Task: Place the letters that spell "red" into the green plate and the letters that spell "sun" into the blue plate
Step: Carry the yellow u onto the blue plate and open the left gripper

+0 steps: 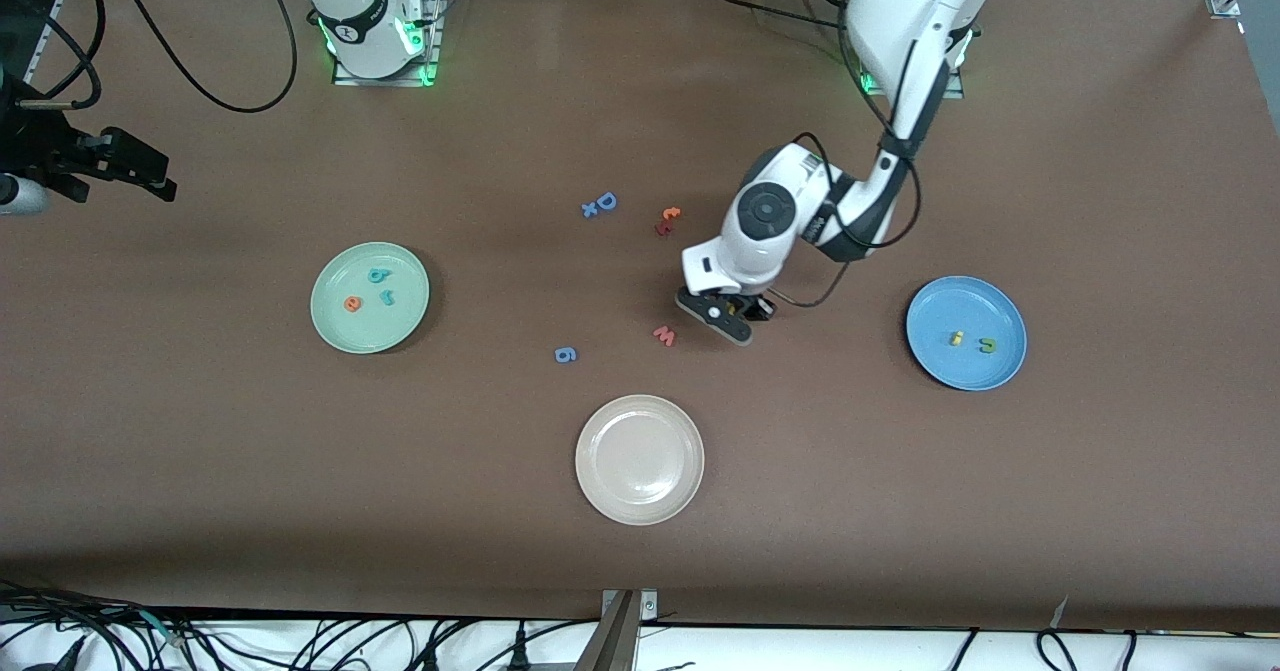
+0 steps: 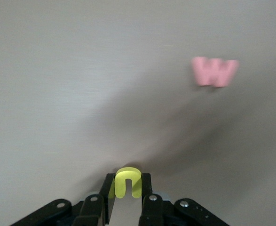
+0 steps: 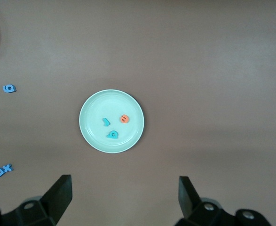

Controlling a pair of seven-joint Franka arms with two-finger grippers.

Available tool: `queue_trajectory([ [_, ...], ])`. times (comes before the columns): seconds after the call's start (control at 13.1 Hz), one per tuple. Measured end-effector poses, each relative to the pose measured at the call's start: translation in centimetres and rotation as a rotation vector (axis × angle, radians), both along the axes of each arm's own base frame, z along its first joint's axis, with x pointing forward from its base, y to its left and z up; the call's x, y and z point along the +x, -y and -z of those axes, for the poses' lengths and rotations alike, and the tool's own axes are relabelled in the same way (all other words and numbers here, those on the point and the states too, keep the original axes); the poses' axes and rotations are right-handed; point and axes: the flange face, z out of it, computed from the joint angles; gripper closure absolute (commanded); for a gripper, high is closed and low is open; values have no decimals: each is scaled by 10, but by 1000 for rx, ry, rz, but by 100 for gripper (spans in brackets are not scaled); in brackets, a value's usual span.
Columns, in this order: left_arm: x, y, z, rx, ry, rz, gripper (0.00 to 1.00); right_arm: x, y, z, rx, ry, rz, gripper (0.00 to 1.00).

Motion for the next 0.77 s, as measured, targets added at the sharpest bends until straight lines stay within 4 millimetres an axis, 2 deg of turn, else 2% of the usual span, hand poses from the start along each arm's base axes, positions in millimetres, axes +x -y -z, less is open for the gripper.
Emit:
queue_trajectory([
  [0.15, 34, -66, -24, 8, -17, 48, 94, 0, -2, 0, 0, 0, -3, 0],
  [0.23, 46, -101, -35, 14, -36, 61, 93, 0, -2, 0, 1, 1, -3, 0],
  [0.46, 67, -195, -63, 23, -91, 32, 91, 0, -2, 0, 1, 1, -3, 0],
  [0.61, 71, -241, -69, 33, -114, 11, 91, 0, -2, 0, 1, 1, -4, 0],
  [0.77, 72, -277, -65, 42, -139, -39, 92, 0, -2, 0, 1, 1, -4, 0],
])
